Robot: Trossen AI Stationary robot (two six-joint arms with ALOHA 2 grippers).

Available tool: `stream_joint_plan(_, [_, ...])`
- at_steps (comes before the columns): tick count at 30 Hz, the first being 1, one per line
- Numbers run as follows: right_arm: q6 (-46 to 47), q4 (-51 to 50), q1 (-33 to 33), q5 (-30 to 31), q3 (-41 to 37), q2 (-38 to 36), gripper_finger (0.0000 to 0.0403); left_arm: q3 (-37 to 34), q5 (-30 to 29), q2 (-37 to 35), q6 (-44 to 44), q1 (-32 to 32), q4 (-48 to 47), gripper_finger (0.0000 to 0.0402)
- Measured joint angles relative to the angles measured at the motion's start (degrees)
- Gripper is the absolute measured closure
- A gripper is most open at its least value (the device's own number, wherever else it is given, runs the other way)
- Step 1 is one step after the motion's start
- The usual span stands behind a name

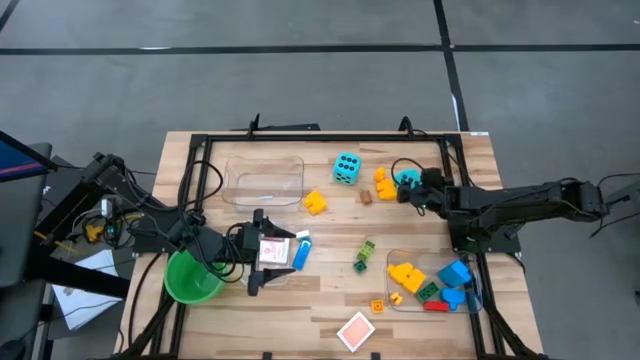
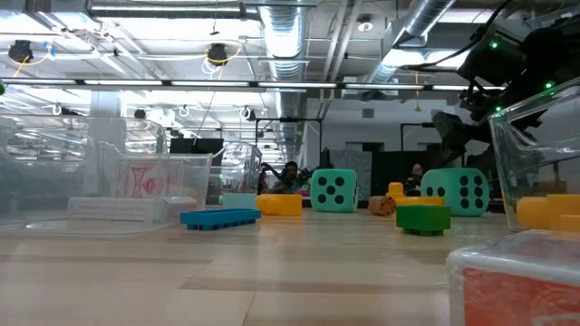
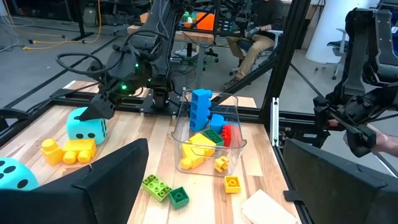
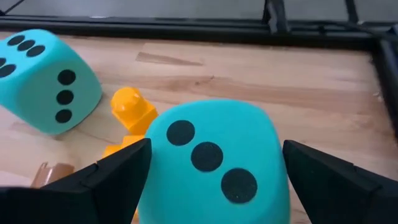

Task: Pick & Place Toys
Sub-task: Put the light blue dice into the top transparent bin

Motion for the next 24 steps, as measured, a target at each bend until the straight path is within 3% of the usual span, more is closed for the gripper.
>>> stream_joint_plan(13, [-3.7,0.9,2.6,2.7,0.2,0.1,0.0050,0.0,0.0,0.0,0.0,0.0,0.0,0.0032])
stream_joint_plan(24, [-0.8,1.0,4.7,2.9,0.3,0.9,0.0039,0.0,0.0,0.0,0.0,0.0,0.1,0.0032])
